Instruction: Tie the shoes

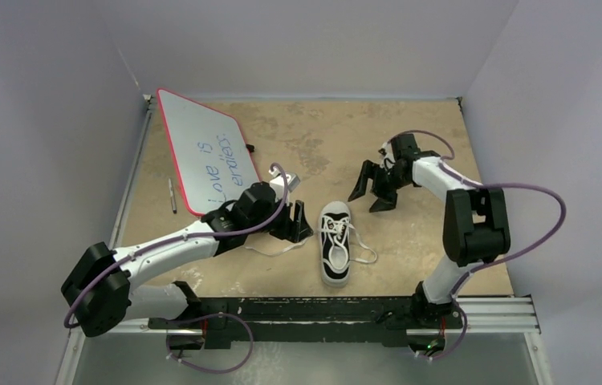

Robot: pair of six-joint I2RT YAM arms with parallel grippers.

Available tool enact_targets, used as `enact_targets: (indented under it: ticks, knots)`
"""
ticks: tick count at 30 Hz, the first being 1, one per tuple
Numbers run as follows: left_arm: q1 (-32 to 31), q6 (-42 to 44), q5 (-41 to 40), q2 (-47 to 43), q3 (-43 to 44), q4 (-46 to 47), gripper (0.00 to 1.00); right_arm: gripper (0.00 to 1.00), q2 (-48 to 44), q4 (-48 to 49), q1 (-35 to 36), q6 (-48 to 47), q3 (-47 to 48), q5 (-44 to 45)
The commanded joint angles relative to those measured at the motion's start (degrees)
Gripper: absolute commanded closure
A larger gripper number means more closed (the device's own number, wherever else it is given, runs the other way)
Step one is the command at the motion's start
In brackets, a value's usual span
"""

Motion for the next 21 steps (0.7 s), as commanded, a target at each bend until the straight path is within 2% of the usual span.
enact_targets:
  ticks: [1,3,4,6,7,9,13,18,20,21]
  knots:
    - [-0.3,1.4,-1.9,0.8,-0.2,2.8,0.36,0.19,-8.6,-20.7,-0.6,-9.5,2.0,21.0]
    - [-0.2,3.6,-3.3,3.2,1.2,2.5,0.35,0.19,-9.9,-24.7,-0.4,-13.4,1.3,26.6]
    - [-0.2,4.9,-3.6,4.8,2.1,2.2,0.35,0.20,-10.6,-25.5,0.4,-13.4,0.2,26.3]
    - [-0.3,7.3,-3.9,8.7,4.0,1.7,0.38,0.23,-13.5,-23.8,3.0,-12.1,-2.5,22.5]
    - [-0.3,8.5,-3.2,10.0,4.4,2.4,0.43,0.24,-14.1,-22.9,4.5,-11.2,-3.5,20.8]
    - [-0.3,10.3,-1.2,10.7,4.0,6.2,0.48,0.24,-14.6,-20.8,6.9,-10.8,-5.1,17.9]
    - [-0.2,11.8,0.2,10.0,3.8,8.4,0.46,0.22,-15.3,-14.5,10.8,-8.3,-8.2,17.0]
    - [-0.3,11.6,-2.1,6.0,1.3,9.5,0.44,0.25,-18.5,-6.7,15.3,-1.3,-11.5,21.6]
    - [-0.3,11.0,-4.1,5.8,0.4,10.0,0.43,0.28,-20.0,-1.5,16.5,-0.8,-13.5,23.1]
    - [-0.3,10.9,-5.0,6.4,0.2,9.7,0.43,0.33,-20.5,2.8,16.6,-1.5,-14.9,21.8]
